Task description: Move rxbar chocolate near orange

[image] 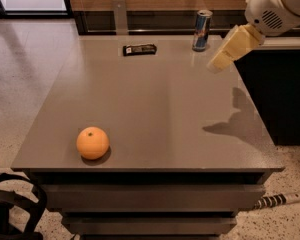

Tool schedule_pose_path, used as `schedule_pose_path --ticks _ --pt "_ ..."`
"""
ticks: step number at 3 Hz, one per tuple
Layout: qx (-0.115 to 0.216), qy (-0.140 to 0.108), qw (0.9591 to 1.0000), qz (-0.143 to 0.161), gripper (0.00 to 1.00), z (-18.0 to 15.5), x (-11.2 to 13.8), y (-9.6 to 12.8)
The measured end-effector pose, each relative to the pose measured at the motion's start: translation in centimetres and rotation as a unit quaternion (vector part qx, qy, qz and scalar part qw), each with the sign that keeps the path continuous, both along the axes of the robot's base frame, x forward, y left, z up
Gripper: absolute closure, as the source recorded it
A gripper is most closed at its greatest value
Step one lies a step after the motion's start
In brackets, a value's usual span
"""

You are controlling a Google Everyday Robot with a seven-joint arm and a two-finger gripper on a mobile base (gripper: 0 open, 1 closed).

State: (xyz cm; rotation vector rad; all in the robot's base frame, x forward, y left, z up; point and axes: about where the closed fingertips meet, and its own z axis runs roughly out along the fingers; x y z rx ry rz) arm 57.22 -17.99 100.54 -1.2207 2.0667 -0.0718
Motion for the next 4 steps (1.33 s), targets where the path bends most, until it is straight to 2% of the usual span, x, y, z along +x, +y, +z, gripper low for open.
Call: schedule_pose_path --ticks 1,2,3,4 --pt "0.004 -0.001 1.0 0.006 0.0 0.0 0.5 0.3" --pt "0.038 -0.007 0.9973 0.063 0.0 -0.3 5.5 3.9" --pt "0.064 -0.01 0.9927 0.102 0.0 -1.0 9.7 7.0" --pt "0.072 -0.01 0.9905 0.116 0.0 -2.5 13.6 10.3"
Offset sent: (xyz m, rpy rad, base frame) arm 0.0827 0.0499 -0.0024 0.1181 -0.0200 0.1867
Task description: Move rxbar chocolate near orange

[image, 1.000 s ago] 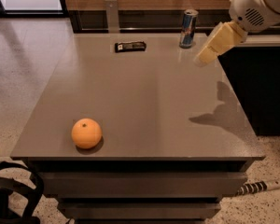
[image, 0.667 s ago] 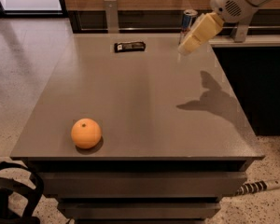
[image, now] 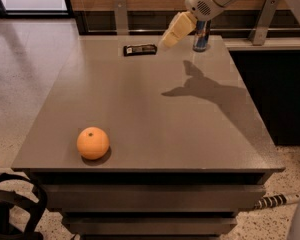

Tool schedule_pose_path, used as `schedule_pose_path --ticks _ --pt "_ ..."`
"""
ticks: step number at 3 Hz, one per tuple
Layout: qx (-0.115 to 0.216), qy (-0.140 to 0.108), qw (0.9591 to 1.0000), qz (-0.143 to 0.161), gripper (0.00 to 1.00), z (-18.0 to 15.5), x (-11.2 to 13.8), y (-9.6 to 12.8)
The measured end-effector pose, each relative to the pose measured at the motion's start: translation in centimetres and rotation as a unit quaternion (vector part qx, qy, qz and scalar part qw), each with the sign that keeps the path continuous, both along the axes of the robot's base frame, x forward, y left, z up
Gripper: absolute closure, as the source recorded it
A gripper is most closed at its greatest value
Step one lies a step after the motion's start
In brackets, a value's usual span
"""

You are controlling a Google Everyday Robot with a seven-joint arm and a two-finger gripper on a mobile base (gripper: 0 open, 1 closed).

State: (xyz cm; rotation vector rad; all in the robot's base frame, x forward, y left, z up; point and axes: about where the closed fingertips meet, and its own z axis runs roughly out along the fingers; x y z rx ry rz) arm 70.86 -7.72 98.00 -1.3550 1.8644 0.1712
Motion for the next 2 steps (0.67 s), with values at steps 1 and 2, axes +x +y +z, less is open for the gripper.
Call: schedule_pose_path --ticks 1,2 --pt "-0.001 -0.001 1.0 -0.009 0.0 -1.5 3.4 2.3" --pt "-0.006 0.003 0.9997 -0.022 0.0 -2.8 6.3 3.8"
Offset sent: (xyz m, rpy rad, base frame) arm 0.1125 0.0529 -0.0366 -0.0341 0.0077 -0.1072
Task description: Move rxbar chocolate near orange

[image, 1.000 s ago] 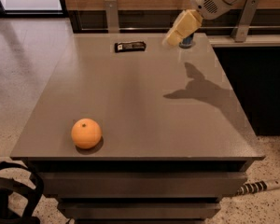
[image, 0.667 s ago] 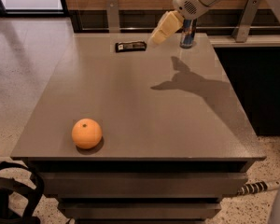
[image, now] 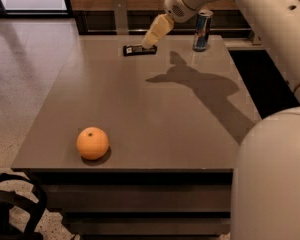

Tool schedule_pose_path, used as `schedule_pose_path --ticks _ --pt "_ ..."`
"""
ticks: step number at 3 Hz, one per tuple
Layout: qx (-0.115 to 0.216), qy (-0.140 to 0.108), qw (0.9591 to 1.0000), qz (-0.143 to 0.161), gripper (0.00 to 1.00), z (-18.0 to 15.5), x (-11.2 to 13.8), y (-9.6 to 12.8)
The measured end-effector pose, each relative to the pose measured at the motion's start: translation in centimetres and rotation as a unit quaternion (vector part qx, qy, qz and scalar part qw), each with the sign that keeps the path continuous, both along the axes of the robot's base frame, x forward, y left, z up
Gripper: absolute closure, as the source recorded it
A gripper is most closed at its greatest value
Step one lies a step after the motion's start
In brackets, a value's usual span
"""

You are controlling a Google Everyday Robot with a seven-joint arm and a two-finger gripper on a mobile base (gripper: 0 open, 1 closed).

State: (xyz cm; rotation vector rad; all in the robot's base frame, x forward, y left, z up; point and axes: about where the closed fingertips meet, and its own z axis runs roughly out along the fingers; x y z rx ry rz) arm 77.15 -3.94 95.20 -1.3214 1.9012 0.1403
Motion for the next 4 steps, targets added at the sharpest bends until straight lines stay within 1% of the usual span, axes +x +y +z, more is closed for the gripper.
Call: schedule_pose_path --ticks 1,2,4 --pt "-0.004 0.006 0.9999 -0.01 0.0 -1.1 2.2 1.1" --pt "-0.005 0.025 0.9996 -0.013 0.0 -3.2 4.4 2.2" --pt "0.005 0.062 0.998 -0.011 0.0 -6.5 6.1 2.6"
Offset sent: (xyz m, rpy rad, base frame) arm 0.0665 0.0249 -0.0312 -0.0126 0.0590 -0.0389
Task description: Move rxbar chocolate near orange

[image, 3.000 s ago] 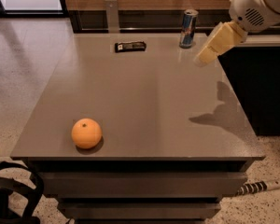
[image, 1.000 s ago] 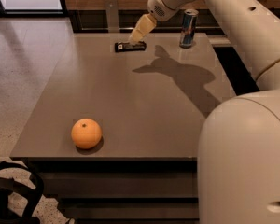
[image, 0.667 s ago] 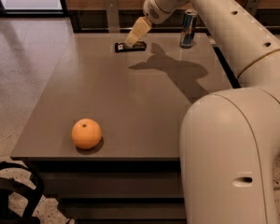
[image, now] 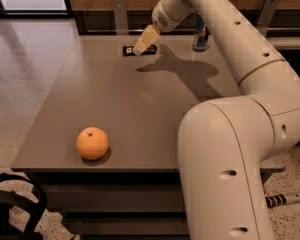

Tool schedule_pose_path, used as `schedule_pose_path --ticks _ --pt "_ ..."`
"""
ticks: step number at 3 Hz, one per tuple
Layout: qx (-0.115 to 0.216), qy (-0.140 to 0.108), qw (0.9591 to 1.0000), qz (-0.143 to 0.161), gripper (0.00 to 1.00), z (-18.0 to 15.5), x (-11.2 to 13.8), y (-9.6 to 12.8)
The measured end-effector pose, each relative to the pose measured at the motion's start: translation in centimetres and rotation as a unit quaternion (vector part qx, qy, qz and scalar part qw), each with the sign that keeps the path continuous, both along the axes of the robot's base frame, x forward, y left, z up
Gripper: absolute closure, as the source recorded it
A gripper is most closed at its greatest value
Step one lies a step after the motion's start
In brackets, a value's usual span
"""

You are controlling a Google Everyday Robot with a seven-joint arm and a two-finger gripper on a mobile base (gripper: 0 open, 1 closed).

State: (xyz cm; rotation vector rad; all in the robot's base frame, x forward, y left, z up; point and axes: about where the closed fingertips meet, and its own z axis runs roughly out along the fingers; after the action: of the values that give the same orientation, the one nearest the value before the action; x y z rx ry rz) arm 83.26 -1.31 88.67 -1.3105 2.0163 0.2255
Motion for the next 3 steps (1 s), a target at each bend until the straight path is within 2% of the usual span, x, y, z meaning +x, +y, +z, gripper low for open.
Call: schedule_pose_path --ticks 1,2,3 --pt "0.004 0.013 0.9999 -0.004 0.0 -1.4 0.4 -0.2" --pt "0.027 -0.013 0.9995 -0.003 0.0 -2.1 1.5 -0.3" --pt "0.055 -0.043 0.9976 0.001 0.0 -2.5 2.8 0.9"
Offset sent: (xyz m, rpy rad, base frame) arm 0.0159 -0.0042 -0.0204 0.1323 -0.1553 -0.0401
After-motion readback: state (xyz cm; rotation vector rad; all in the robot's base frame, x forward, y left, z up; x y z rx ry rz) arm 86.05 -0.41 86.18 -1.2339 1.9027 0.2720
